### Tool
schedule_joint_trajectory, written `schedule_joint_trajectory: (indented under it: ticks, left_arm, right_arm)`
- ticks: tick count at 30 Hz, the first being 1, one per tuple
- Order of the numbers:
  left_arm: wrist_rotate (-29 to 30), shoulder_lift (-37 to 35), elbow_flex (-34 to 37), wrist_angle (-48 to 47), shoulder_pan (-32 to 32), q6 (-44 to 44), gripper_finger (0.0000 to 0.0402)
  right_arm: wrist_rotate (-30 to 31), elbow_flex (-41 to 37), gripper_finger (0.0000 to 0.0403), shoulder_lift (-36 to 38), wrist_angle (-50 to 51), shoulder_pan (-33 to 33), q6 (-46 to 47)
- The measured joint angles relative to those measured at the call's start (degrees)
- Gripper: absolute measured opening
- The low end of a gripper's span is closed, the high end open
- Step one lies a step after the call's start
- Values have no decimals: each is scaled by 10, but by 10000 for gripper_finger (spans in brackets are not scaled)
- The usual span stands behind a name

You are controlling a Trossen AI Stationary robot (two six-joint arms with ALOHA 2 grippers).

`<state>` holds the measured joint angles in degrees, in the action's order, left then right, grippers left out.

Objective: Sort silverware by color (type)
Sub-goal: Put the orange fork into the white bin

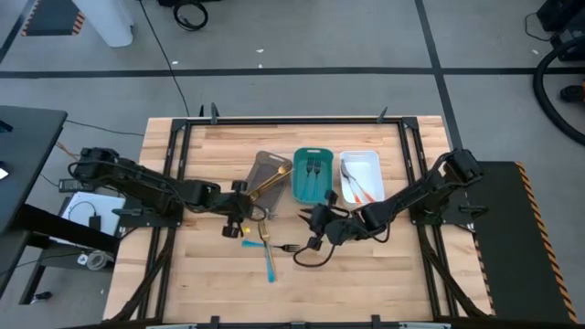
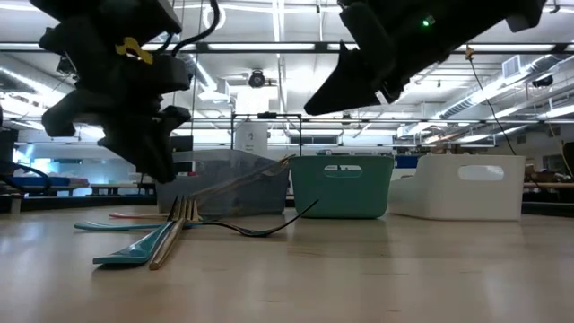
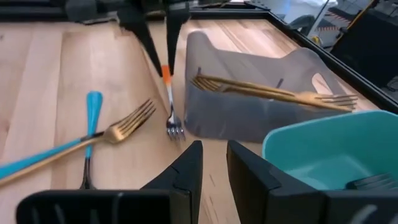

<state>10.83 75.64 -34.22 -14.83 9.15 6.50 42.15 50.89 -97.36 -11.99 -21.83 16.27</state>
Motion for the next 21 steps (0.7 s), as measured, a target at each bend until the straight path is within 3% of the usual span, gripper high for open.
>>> schedule_joint_trajectory:
  ticks: [10, 16, 21]
  left_arm:
    - [-32, 1, 0, 13, -32, -60, 68]
    - [-50, 15, 0, 22, -24, -86, 124]
    - [-54, 66, -1, 42, -17, -96, 162]
  right_arm:
    - [2, -6, 81, 0, 7, -10, -10]
    - [2, -6, 81, 0, 13, -10, -10]
    - [2, -6, 80, 0, 9, -10, -9]
